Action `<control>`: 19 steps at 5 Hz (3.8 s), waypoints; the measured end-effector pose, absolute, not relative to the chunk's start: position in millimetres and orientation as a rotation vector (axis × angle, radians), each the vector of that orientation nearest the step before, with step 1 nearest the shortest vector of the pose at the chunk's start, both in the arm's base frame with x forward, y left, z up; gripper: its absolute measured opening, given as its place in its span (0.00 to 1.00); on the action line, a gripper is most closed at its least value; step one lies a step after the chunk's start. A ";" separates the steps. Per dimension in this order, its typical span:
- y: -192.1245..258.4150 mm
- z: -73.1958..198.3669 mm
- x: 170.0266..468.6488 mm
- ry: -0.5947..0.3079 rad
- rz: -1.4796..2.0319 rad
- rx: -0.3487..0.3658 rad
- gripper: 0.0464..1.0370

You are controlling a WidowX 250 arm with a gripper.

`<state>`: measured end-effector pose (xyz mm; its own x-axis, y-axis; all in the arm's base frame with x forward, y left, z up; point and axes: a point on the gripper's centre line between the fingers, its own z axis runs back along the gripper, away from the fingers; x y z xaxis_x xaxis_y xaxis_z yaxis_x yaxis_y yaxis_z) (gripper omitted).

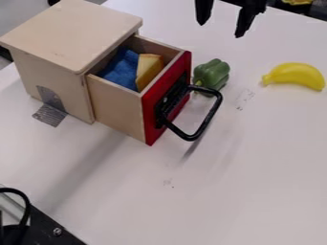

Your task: Move the yellow object to the upper right of the table

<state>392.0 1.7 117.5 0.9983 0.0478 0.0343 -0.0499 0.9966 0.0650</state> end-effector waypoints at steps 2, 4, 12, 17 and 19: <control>6.4 92.7 381.9 0.052 0.068 0.050 0.96; 39.3 107.5 363.0 -0.003 0.106 0.058 0.96; 73.2 64.6 284.3 -0.112 0.090 0.079 0.35; 10.5 154.3 387.8 -0.258 0.000 -0.062 0.10; -20.5 80.9 453.6 -0.212 -0.074 -0.020 0.10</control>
